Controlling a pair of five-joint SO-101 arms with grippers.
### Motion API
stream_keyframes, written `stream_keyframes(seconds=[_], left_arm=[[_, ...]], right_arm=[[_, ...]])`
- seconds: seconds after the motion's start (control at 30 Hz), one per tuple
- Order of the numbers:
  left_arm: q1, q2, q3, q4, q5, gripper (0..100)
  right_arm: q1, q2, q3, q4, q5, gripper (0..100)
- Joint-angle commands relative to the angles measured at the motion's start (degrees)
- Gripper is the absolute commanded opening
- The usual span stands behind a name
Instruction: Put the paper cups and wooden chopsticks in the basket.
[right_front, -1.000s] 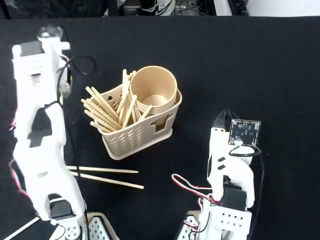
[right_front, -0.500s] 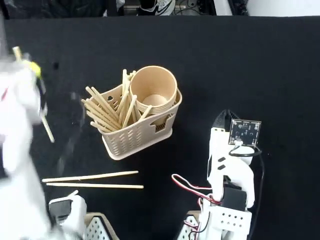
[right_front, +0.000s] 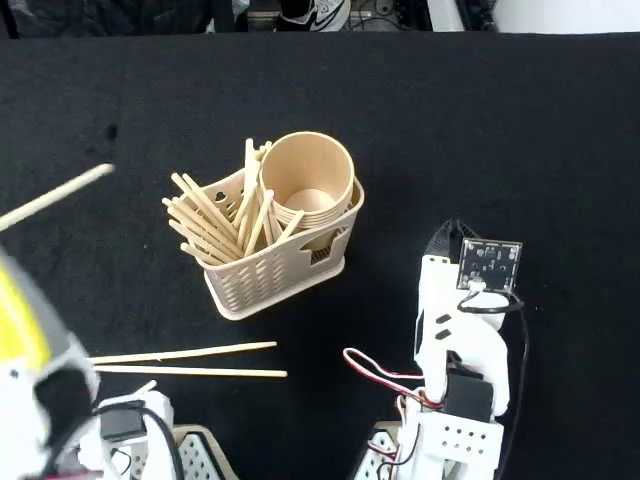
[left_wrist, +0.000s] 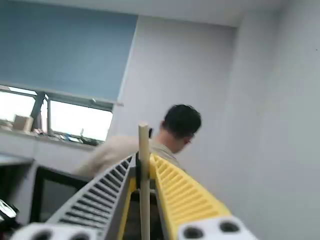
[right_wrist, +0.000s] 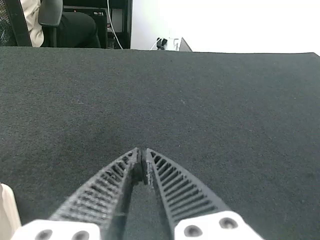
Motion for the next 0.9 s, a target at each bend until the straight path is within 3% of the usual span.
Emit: stream_keyframes(seconds=[0.0,0.13,0.23,0.53,0.67,0.87], left_arm=[[10.07,1.32,3.47,-0.79,5.89,3],[24.13,5.54,8.22,0.44,-2.2,3],[29.58,8.62,12.35,0.62,-6.77,3],[29.58,12.22,15.16,2.02,-7.56,5],[28.97,12.4,11.91,14.15,-0.7,20],[21.49,22.77,-1.89,28.66,-8.09,20]], right_arm=[[0.53,-2.68,-0.75,-0.18,0.53,1.3],[0.53,-2.68,-0.75,-0.18,0.53,1.3],[0.62,-2.68,-0.75,-0.18,0.53,1.3],[0.7,-2.68,-0.75,-0.26,0.53,1.3],[0.62,-2.68,-0.75,-0.26,0.53,1.3],[0.53,-2.68,-0.66,-0.26,0.53,1.3]])
